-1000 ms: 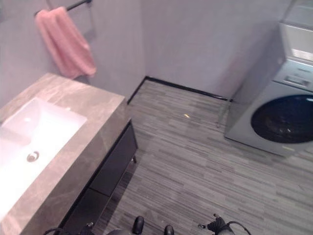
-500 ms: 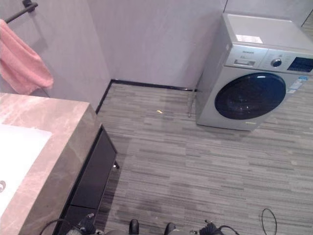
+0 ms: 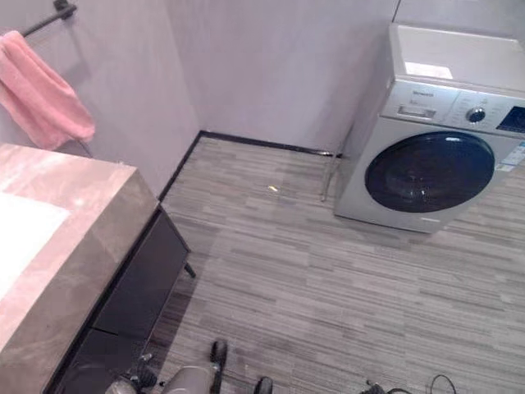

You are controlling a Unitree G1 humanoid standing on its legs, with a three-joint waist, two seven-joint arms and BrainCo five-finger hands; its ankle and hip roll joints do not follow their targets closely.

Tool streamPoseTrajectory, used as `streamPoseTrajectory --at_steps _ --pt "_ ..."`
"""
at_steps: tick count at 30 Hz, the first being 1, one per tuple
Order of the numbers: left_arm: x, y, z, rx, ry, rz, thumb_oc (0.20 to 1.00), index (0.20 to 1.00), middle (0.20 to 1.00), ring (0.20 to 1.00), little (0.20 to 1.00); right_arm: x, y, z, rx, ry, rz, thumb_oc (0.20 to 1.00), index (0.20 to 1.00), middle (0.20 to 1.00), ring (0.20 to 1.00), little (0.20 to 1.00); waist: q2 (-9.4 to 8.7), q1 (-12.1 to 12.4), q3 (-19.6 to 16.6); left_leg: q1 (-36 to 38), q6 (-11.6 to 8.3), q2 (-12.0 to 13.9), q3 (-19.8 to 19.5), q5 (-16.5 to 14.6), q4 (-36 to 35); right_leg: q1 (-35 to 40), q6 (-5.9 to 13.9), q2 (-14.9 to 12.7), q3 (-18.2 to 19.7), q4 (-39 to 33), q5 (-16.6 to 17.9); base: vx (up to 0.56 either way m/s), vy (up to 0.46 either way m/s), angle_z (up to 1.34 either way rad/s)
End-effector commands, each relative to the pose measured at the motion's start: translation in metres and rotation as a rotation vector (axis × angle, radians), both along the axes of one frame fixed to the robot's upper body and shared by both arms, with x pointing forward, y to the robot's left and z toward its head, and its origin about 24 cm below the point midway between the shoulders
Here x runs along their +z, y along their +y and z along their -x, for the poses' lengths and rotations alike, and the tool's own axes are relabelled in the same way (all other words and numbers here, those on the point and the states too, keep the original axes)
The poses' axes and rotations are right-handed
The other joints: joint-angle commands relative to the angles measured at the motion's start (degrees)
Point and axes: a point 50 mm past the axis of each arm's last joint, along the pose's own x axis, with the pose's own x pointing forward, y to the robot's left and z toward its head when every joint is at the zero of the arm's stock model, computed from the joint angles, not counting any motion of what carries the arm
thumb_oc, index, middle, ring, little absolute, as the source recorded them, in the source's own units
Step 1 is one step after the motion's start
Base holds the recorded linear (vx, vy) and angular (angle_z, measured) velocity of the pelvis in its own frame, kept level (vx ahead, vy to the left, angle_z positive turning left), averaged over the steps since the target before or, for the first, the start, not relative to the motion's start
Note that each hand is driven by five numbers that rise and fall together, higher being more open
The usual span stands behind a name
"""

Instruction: Put brush and paste in cup on sink, flatten towel.

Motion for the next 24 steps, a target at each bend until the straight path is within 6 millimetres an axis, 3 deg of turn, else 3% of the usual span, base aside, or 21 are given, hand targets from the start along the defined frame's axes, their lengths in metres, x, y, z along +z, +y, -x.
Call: streamPoseTrajectory --at_steps 1,3,4,5,6,7,8,10,11,13,14,15,16,17,18,19,20,21,23,24 --pt "-0.002 -0.003 0.001 0.021 0.027 0.017 1.0 1.0 1.0 1.0 1.0 0.002 -0.009 0.007 0.005 0.009 0.029 1.0 1.0 1.0 1.0 1.0 0.73 1.6 -1.1 0.7 1.15 -0.8 0.7 2.6 0.5 3.4 5.03 -0.5 2.9 1.4 -2.7 0.37 0.137 -0.38" --pt "-0.003 -0.001 0.005 0.029 0.038 0.013 1.0 1.0 1.0 1.0 1.0 0.001 -0.005 0.005 0.017 0.009 0.022 1.0 1.0 1.0 1.0 1.0 0.58 1.9 -1.5 0.7 1.14 -0.8 0.4 3.2 1.3 3.9 5.13 -0.6 3.4 1.4 -3.0 0.31 0.129 -0.47" --pt "-0.004 0.004 0.016 0.057 0.071 0.0 1.0 1.0 1.0 1.0 1.0 -0.002 0.004 0.002 0.037 0.009 -0.006 1.0 1.0 1.0 1.0 1.0 -0.42 2.9 -2.6 0.8 2.61 -1.4 -1.2 2.2 3.7 5.2 5.78 -1.8 3.9 2.7 -4.5 0.3 0.132 -0.58" --pt "-0.004 0.004 0.016 0.057 0.071 0.0 1.0 1.0 1.0 1.0 1.0 -0.002 0.004 0.002 0.037 0.009 -0.006 1.0 1.0 1.0 1.0 1.0 -0.39 2.7 -2.7 0.7 2.6 -1.4 -1.3 2.2 3.8 5.1 5.77 -1.8 3.8 2.7 -4.5 0.43 0.188 -0.48" --pt "-0.003 0.006 0.016 0.055 0.077 -0.004 1.0 1.0 1.0 1.0 1.0 -0.002 0.007 0.0 0.049 0.003 -0.02 1.0 1.0 1.0 1.0 1.0 -1.02 2.8 -3.0 0.2 3.12 -1.7 -1.7 1.4 5.6 4.8 5.92 -2.5 4.3 4.8 -5.1 0.4 0.198 -0.43" --pt "-0.002 0.012 0.016 0.077 0.072 -0.005 1.0 1.0 1.0 1.0 1.0 -0.003 0.013 -0.004 0.064 -0.005 -0.052 1.0 1.0 1.0 1.0 1.0 -2.07 3.3 -3.1 -0.7 4.15 -2.3 -1.4 -1.3 10.9 4.2 6.67 -4.0 4.2 9.8 -6.2 0.4 0.2 -0.24" --pt "-0.002 0.012 0.016 0.077 0.072 -0.005 1.0 1.0 1.0 1.0 1.0 -0.003 0.013 -0.004 0.064 -0.005 -0.053 1.0 1.0 1.0 1.0 1.0 -2.08 3.4 -3.1 -0.9 4.17 -2.3 -1.3 -1.5 11.2 4.0 6.68 -4.0 4.2 10.0 -6.4 0.55 0.319 -0.17" --pt "0.001 0.016 0.01 0.052 0.06 -0.016 1.0 1.0 1.0 1.0 1.0 -0.005 0.012 0.004 0.053 0.029 -0.065 1.0 1.0 1.0 1.0 1.0 -2.97 3.6 -3.6 1.5 6.45 -3.9 -1.4 -5.1 12.3 1.5 9.77 -6.7 3.6 20.4 -0.4 0.47 0.346 0.13" --pt "0.002 0.016 0.005 0.022 0.054 -0.021 1.0 1.0 1.0 1.0 1.0 -0.005 0.008 0.009 0.03 0.04 -0.055 1.0 1.0 1.0 1.0 1.0 -3.02 3.4 -3.3 3.4 7.59 -5.1 -1.9 -6.1 12.1 -0.2 11.06 -8.2 4.1 26.7 4.6 0.26 0.233 0.21" --pt "0.002 0.016 0.005 0.022 0.054 -0.021 1.0 1.0 1.0 1.0 1.0 -0.005 0.008 0.009 0.03 0.04 -0.054 1.0 1.0 1.0 1.0 1.0 -3.02 3.4 -3.4 3.2 7.59 -5.1 -2.0 -6.0 12.0 -0.4 11.05 -8.2 4.0 26.8 4.6 0.18 0.185 0.23" --pt "0.004 0.016 -0.002 0.01 0.035 -0.019 1.0 1.0 1.0 1.0 1.0 -0.003 -0.001 0.013 -0.033 0.039 -0.033 1.0 1.0 1.0 1.0 1.0 -1.87 2.6 -2.5 6.9 9.17 -6.4 -3.1 -7.0 11.1 -4.6 11.67 -10.9 4.3 38.6 11.9 0.41 0.452 0.35" --pt "0.006 0.015 -0.013 -0.008 0.0 -0.018 1.0 1.0 1.0 1.0 1.0 -0.002 -0.002 0.012 -0.072 0.016 -0.038 1.0 1.0 1.0 1.0 1.0 -0.3 1.1 -1.0 10.1 10.2 -6.4 -4.2 -7.7 10.5 -9.3 11.39 -12.4 4.2 47.9 12.2 0.41 0.451 0.55" --pt "0.006 0.015 -0.013 -0.008 0.0 -0.017 1.0 1.0 1.0 1.0 1.0 -0.002 -0.002 0.012 -0.072 0.016 -0.038 1.0 1.0 1.0 1.0 1.0 -0.38 1.1 -0.9 10.2 10.21 -6.5 -4.2 -7.7 10.5 -9.3 11.41 -12.5 4.3 48.1 12.1 0.37 0.3 0.73" --pt "0.008 0.015 -0.019 -0.028 -0.011 -0.024 1.0 1.0 1.0 1.0 1.0 -0.004 0.004 0.008 -0.055 0.008 -0.065 1.0 1.0 1.0 1.0 1.0 0.52 0.3 -0.6 12.7 10.28 -5.4 -5.3 -7.9 9.4 -13.8 10.09 -10.2 5.5 47.0 6.5 0.29 0.133 0.68" --pt "0.01 0.017 -0.022 -0.029 -0.02 -0.032 1.0 1.0 1.0 1.0 1.0 -0.005 0.009 0.009 -0.041 0.013 -0.082 1.0 1.0 1.0 1.0 1.0 0.7 0.3 -0.7 13.7 10.08 -5.0 -5.5 -7.7 9.1 -15.2 9.47 -10.2 4.1 44.0 4.1 0.4 0.164 0.42" --pt "0.011 0.019 -0.025 -0.027 -0.025 -0.04 1.0 1.0 1.0 1.0 1.0 -0.006 0.013 0.009 -0.024 0.018 -0.094 1.0 1.0 1.0 1.0 1.0 1.18 0.6 -0.9 14.6 9.67 -4.1 -5.4 -7.7 8.5 -15.5 8.84 -11.0 2.0 39.1 2.5 0.32 0.056 0.21" --pt "0.012 0.02 -0.026 -0.026 -0.025 -0.043 1.0 1.0 1.0 1.0 1.0 -0.007 0.015 0.008 -0.007 0.018 -0.098 1.0 1.0 1.0 1.0 1.0 1.77 0.5 -1.0 15.8 8.89 -3.0 -5.8 -8.0 8.1 -14.5 8.49 -9.8 1.1 31.7 1.7 0.23 0.015 0.2" --pt "0.012 0.02 -0.026 -0.026 -0.025 -0.043 1.0 1.0 1.0 1.0 1.0 -0.007 0.015 0.008 -0.007 0.018 -0.098 1.0 1.0 1.0 1.0 1.0 1.88 0.4 -1.0 15.8 8.85 -2.9 -5.9 -8.0 8.1 -14.3 8.44 -9.7 1.0 31.4 1.8 0.23 -0.032 0.2" --pt "0.011 0.019 -0.026 -0.035 -0.018 -0.043 1.0 1.0 1.0 1.0 1.0 -0.008 0.019 0.008 0.015 0.026 -0.105 1.0 1.0 1.0 1.0 1.0 1.92 0.2 -0.9 16.8 7.86 -2.0 -7.0 -8.2 8.2 -14.4 8.58 -6.7 4.8 19.5 2.4 0.36 -0.054 0.13" --pt "0.011 0.02 -0.026 -0.043 -0.016 -0.045 1.0 1.0 1.0 1.0 1.0 -0.01 0.022 0.011 0.02 0.039 -0.108 1.0 1.0 1.0 1.0 1.0 1.89 -0.3 -1.0 18.1 6.87 -1.5 -8.5 -8.7 8.7 -14.9 9.31 -4.6 10.8 8.4 5.4 0.52 -0.067 0.28"
